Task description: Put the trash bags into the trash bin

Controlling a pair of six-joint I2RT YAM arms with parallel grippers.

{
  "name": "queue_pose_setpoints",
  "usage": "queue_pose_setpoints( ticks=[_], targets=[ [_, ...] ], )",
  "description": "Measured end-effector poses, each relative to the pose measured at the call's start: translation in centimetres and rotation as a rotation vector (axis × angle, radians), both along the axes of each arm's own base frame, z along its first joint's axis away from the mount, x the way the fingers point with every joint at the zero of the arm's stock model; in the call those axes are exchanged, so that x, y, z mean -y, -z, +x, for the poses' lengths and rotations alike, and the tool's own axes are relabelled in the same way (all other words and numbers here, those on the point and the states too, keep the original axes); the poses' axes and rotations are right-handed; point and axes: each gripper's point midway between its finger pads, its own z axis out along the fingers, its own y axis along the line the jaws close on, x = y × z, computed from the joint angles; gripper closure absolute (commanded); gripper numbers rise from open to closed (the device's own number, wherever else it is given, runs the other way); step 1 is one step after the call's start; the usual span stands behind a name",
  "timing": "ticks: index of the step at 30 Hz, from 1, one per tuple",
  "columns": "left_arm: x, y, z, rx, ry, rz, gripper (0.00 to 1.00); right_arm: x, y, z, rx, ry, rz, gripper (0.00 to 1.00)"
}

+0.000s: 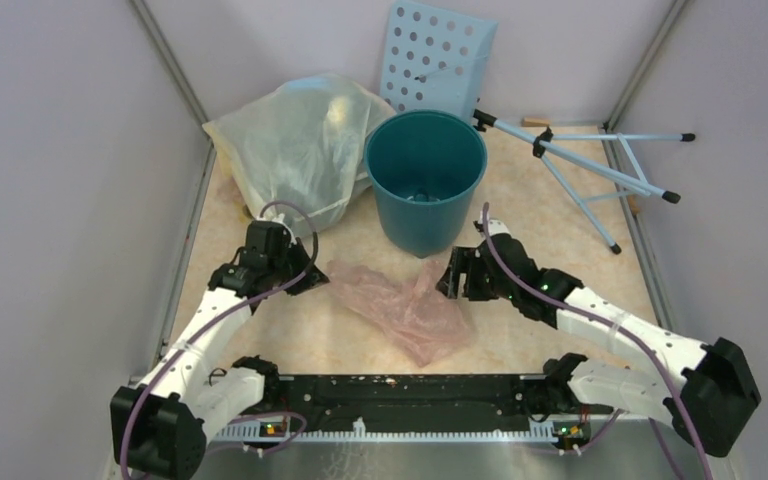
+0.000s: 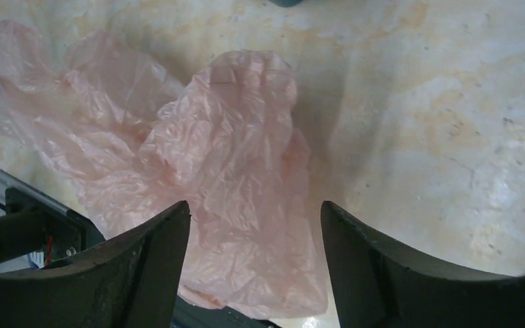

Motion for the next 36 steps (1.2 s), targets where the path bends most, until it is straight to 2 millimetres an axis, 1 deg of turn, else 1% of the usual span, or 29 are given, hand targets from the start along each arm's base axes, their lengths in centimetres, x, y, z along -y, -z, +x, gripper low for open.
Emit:
queue_pose_setpoints(
  ticks=[2,4,8,11,12,13,15,17,19,20,22,25,27,30,32,35,36],
  targets=[
    [0.1,0.2,-0.1,-0.004,0.025,0.003,0.95,-1.1,0.3,0.1,-0.011,-0.035,0.022,0.20],
    [0.4,0.4,-0.3,-0.012,0.048,0.001,0.96,-1.9,0.6,0.4,-0.017,-0.053,0.034,0.18],
    [1.2,0.6,-0.8,-0.039,0.097,-0.031,0.97,-2.7,1.2,1.2,-0.035,-0.040,0.031,0.18],
    [1.9,0.4,-1.1,-0.037,0.134,-0.071,0.96,-3.1,1.4,2.8,-0.053,0.005,-0.016,0.19],
    [2.1,0.4,-1.3,-0.036,0.144,-0.083,0.96,-3.3,1.4,3.4,-0.058,0.020,-0.048,0.24],
    [2.3,0.5,-1.4,-0.035,0.151,-0.091,0.96,-3.4,1.4,4.2,-0.055,0.041,-0.085,0.30],
    [2.4,0.6,-1.7,-0.036,0.161,-0.100,0.96,-4.2,1.1,5.7,-0.039,0.068,-0.142,0.53],
    [2.3,0.6,-1.8,-0.033,0.163,-0.098,0.97,-4.3,1.0,6.5,-0.022,0.086,-0.180,0.77],
    [2.2,0.7,-1.7,-0.032,0.158,-0.089,0.98,-3.3,1.2,6.7,-0.020,0.134,-0.224,0.97],
    [2.0,0.8,-1.7,-0.034,0.151,-0.081,0.98,-2.7,1.4,6.6,-0.021,0.155,-0.247,1.00],
    [1.5,1.2,-1.7,-0.048,0.128,-0.050,0.99,-1.2,1.5,6.6,-0.023,0.200,-0.291,1.00],
    [0.2,1.7,-1.5,-0.072,0.076,0.019,1.00,0.9,0.8,6.5,-0.017,0.255,-0.311,1.00],
    [-0.5,1.7,-1.2,-0.073,0.048,0.054,1.00,2.6,-0.4,6.7,0.005,0.304,-0.300,1.00],
    [-1.2,1.5,-0.8,-0.067,0.013,0.083,1.00,5.1,-2.9,6.8,0.054,0.400,-0.254,1.00],
    [-1.6,1.6,-0.6,-0.070,-0.014,0.091,1.00,7.2,-4.6,6.5,0.084,0.492,-0.202,1.00],
    [-1.7,1.6,-0.5,-0.077,-0.031,0.091,1.00,9.9,-6.2,5.9,0.120,0.597,-0.113,1.00],
    [-1.6,1.4,-0.4,-0.077,-0.029,0.083,1.00,10.6,-6.5,5.5,0.129,0.619,-0.084,1.00]
  ],
)
